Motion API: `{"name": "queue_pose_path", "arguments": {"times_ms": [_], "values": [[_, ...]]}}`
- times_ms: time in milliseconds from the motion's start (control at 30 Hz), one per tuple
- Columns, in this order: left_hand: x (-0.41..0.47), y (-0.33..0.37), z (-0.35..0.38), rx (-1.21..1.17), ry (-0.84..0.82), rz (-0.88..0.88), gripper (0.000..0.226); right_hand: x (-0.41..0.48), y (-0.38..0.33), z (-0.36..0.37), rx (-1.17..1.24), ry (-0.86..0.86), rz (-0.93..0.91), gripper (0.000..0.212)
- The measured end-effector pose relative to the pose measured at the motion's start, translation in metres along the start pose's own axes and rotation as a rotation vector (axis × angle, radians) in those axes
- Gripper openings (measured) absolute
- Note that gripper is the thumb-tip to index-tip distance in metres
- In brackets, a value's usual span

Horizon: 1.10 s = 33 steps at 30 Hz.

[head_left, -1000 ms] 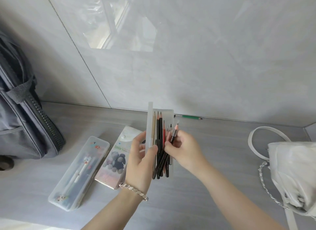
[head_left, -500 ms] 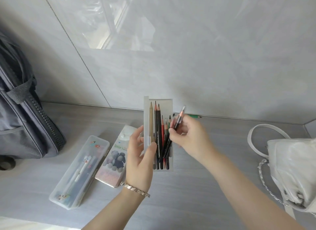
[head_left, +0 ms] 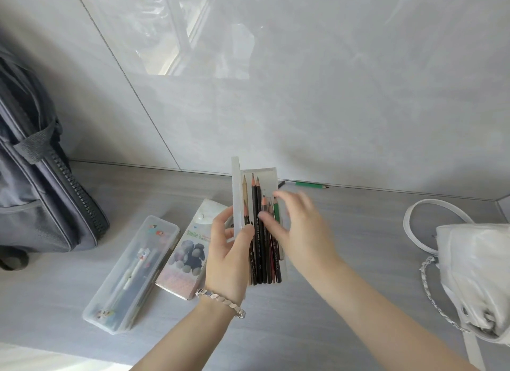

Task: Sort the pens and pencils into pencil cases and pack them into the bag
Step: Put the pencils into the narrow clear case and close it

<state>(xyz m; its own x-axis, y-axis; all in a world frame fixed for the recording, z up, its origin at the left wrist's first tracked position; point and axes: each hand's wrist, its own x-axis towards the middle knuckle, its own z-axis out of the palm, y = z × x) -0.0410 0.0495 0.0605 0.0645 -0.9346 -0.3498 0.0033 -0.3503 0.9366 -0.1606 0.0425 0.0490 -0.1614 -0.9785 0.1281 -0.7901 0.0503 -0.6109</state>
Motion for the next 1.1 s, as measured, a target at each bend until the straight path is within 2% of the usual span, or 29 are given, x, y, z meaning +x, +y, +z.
{"name": "queue_pose_path", "arguments": {"times_ms": [100, 300, 467, 633, 1000, 1100], "values": [[0.0, 0.0, -0.002, 0.039, -0.011, 0.025, 0.027, 0.012, 0.013, -0.002, -0.092, 0.073, -0.029, 0.041], [-0.003, 0.007, -0.001, 0.059, -0.035, 0.06, 0.028, 0.01, 0.022, 0.003, -0.249, -0.043, -0.132, 0.028], [-0.008, 0.006, 0.001, 0.068, -0.061, 0.052, 0.028, 0.001, 0.019, 0.008, -0.213, -0.074, -0.067, 0.027], [-0.007, 0.002, 0.005, 0.077, -0.061, 0.054, 0.033, -0.003, 0.016, 0.009, -0.311, -0.133, -0.057, 0.034], [-0.006, 0.004, 0.01, 0.081, -0.03, 0.048, 0.032, -0.018, 0.005, 0.009, -0.063, -0.144, 0.094, 0.043], [0.001, 0.004, 0.008, 0.056, -0.009, 0.042, 0.029, -0.016, 0.007, 0.015, 0.055, -0.099, 0.064, 0.044]]}}
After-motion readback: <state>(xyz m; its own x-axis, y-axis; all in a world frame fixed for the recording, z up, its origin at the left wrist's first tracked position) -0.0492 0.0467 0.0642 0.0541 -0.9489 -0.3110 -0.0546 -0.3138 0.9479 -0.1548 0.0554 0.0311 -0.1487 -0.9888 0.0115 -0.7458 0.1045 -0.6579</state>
